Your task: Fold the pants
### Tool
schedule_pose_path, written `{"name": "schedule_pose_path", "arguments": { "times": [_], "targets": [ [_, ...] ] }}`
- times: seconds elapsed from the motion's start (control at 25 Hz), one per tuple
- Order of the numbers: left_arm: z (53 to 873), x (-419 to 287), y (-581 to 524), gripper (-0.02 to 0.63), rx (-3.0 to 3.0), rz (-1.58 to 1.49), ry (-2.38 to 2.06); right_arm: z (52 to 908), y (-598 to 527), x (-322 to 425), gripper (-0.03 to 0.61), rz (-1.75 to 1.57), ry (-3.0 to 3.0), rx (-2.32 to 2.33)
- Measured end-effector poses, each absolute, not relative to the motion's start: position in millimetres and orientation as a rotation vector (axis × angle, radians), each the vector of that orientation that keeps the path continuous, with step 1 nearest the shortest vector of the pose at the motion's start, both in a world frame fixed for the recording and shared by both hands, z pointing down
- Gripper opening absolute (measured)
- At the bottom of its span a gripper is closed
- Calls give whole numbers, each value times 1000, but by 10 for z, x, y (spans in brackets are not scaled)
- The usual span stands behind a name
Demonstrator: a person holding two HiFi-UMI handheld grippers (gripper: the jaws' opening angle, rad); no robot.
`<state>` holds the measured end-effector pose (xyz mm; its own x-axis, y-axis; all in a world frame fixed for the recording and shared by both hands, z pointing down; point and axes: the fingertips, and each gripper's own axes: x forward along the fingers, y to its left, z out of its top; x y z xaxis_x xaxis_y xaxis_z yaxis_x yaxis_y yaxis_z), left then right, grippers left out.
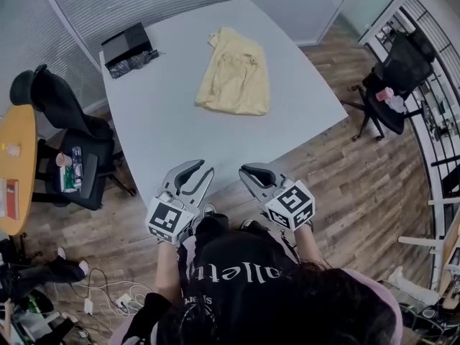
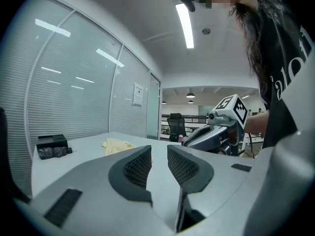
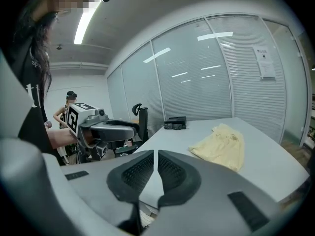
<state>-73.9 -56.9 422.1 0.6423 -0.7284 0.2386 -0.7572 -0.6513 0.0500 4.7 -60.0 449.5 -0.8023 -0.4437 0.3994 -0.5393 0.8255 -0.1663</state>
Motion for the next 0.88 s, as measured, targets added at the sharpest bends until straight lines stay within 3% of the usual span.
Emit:
{"name": "schedule_pose_path", "arguments": {
  "times": [0.36, 0.88],
  "targets": [
    [4140, -324, -137, 61, 2658, 290, -1343, 4350, -233, 378, 35, 341, -2755, 665],
    [4216, -41, 312, 55, 2639, 418, -1382, 4370, 222, 557, 26, 262, -2781, 543]
  ]
}}
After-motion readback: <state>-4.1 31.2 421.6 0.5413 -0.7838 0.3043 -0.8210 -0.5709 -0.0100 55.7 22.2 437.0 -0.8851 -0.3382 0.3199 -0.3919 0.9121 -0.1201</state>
